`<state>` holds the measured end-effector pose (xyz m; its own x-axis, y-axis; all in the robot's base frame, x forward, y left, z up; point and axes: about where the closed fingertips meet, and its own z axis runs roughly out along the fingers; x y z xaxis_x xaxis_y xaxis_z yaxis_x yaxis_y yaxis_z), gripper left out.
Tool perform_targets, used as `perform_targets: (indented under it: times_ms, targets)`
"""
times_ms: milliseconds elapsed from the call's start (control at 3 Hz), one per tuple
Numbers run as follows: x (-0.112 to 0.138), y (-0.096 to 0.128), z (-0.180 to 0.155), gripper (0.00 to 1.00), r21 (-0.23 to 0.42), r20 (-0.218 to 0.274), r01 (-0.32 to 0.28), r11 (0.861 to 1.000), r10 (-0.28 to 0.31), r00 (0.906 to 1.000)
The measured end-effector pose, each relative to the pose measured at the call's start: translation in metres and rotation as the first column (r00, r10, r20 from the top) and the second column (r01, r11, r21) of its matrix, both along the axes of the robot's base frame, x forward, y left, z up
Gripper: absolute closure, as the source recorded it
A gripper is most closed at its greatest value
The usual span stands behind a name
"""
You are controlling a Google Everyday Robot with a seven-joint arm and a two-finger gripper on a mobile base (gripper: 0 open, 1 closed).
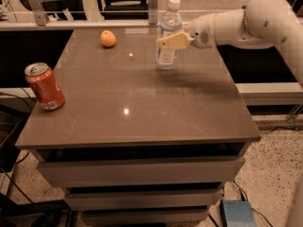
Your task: Move blue plastic bottle near orange
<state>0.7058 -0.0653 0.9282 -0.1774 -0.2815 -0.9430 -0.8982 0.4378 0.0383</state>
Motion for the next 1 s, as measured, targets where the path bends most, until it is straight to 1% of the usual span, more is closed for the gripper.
perform_targets:
  times_ms: [333,667,1000]
  targets:
    - [0.055,0.046,0.001,1.00,-0.007,0.018,-0.023,1.000,0.024,0.9996]
    - [0.086,0.087,-0.003,1.00,-0.024,0.026,-0.054,0.998,0.055,0.9982]
    - [0.107,0.125,-0.011,1.00,-0.027,0.023,-0.083,0.996,0.084,0.9962]
